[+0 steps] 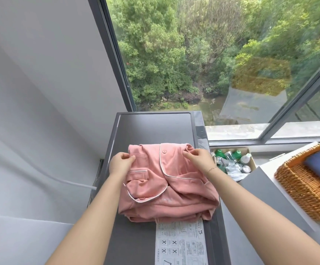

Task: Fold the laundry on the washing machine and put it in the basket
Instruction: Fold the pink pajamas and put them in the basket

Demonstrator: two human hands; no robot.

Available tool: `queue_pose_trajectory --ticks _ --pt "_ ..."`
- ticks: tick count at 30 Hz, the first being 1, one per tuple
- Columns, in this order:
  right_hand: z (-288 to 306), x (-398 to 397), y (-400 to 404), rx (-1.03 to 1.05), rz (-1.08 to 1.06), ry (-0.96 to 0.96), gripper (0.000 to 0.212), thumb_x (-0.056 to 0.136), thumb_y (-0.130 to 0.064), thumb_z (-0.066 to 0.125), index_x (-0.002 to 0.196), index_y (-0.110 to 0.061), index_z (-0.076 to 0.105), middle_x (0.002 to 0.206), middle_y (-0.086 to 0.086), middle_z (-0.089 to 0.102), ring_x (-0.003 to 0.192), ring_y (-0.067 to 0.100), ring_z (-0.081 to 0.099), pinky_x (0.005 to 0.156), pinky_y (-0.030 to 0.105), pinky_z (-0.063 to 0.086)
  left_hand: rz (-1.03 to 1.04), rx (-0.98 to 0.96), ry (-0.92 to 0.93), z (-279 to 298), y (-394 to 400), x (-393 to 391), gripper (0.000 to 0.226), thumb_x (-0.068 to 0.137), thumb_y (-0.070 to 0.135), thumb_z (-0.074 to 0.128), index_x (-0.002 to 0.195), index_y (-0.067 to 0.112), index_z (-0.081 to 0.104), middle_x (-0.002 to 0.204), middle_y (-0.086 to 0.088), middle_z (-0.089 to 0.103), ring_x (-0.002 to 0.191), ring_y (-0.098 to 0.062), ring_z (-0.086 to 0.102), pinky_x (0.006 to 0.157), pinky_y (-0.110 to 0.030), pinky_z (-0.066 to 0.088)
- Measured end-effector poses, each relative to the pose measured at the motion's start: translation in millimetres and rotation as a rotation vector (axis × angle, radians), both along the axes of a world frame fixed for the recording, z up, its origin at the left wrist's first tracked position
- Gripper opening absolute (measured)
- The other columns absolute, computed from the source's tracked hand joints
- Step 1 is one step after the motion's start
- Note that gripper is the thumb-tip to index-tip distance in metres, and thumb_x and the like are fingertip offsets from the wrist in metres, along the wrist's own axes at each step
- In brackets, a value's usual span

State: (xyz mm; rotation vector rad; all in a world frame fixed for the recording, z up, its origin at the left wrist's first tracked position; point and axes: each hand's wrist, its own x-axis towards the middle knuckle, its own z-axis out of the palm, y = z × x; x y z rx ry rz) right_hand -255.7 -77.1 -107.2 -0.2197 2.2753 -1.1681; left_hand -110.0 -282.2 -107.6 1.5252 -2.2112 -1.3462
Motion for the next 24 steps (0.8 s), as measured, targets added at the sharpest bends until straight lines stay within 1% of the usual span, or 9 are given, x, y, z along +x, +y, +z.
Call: queue_pose_trajectory --ticks 4,6,9,13,14,16,18,20,24 --pt "-15 -5 -14 -0.044 -0.096 0.207 0.023 0.089 -0.024 0.065 0.081 -0.003 0.072 0.089 0.011 0.071 0.087 0.023 0.063 0.072 0.029 0.041 0.019 0.031 0.232 -8 0 -5 0.01 0.091 0.016 0.062 0.096 0.008 0.062 0.091 -0.001 0.064 0.091 -0.019 0.058 0.079 -0.028 0.046" --pt "-23 -12 -17 -0.091 -0.155 0.24 0.02 0.092 -0.021 0.06 0.083 -0.005 0.069 0.086 0.009 0.068 0.086 0.022 0.06 0.072 0.029 0.038 0.009 0.124 0.289 -9 -3 -12 0.013 0.098 0.021 0.052 0.104 0.01 0.055 0.096 0.0 0.059 0.094 -0.018 0.055 0.082 -0.029 0.045" --pt "-36 -21 -16 -0.135 -0.288 0.108 0.018 0.096 -0.019 0.053 0.081 -0.01 0.058 0.079 0.003 0.06 0.081 0.019 0.053 0.066 0.027 0.032 0.044 0.151 0.287 -16 -5 -20 0.022 0.103 0.027 0.039 0.116 0.012 0.047 0.11 -0.003 0.055 0.104 -0.018 0.051 0.093 -0.034 0.041" --pt "-49 -32 -17 -0.197 -0.354 -0.122 0.01 0.086 -0.015 0.067 0.084 -0.016 0.057 0.077 0.002 0.063 0.077 0.017 0.057 0.065 0.025 0.042 0.186 0.182 0.246 -29 -2 -32 0.025 0.102 0.028 0.039 0.118 0.01 0.045 0.112 -0.005 0.053 0.103 -0.021 0.05 0.088 -0.031 0.039" --pt "-48 -32 -18 -0.221 -0.385 -0.112 0.016 0.082 -0.013 0.071 0.089 -0.016 0.057 0.081 0.003 0.063 0.075 0.015 0.058 0.066 0.022 0.043 0.196 0.181 0.232 -31 -1 -34 0.023 0.101 0.027 0.041 0.117 0.01 0.045 0.111 -0.006 0.053 0.101 -0.021 0.051 0.085 -0.03 0.039" --pt "-42 -28 -17 -0.175 -0.422 0.086 0.018 0.078 -0.016 0.075 0.087 -0.016 0.059 0.087 0.002 0.056 0.072 0.005 0.052 0.067 0.01 0.039 0.198 0.194 0.21 -35 -2 -36 0.021 0.1 0.027 0.045 0.112 0.011 0.046 0.108 -0.006 0.055 0.099 -0.022 0.053 0.082 -0.031 0.04" --pt "-34 -21 -16 -0.141 -0.406 0.229 0.015 0.081 -0.026 0.073 0.077 -0.016 0.062 0.085 -0.002 0.047 0.071 -0.002 0.046 0.066 0.006 0.034 0.197 0.218 0.215 -40 -4 -36 0.027 0.098 0.032 0.047 0.112 0.009 0.049 0.109 -0.005 0.059 0.1 -0.022 0.058 0.083 -0.034 0.044" --pt "-30 -13 -17 -0.107 -0.322 0.21 0.018 0.083 -0.033 0.07 0.073 -0.021 0.061 0.084 -0.005 0.049 0.071 -0.003 0.048 0.065 0.012 0.033 0.196 0.245 0.226 -43 -6 -34 0.034 0.098 0.038 0.048 0.113 0.008 0.052 0.107 -0.004 0.062 0.098 -0.02 0.06 0.08 -0.033 0.048" --pt "-38 -6 -23 -0.111 -0.195 0.256 0.016 0.088 -0.021 0.066 0.074 -0.015 0.064 0.089 0.002 0.057 0.077 0.008 0.055 0.074 0.021 0.037 0.158 0.243 0.226 -42 -4 -32 0.027 0.1 0.036 0.045 0.109 0.011 0.051 0.098 0.001 0.06 0.092 -0.017 0.059 0.068 -0.026 0.045"
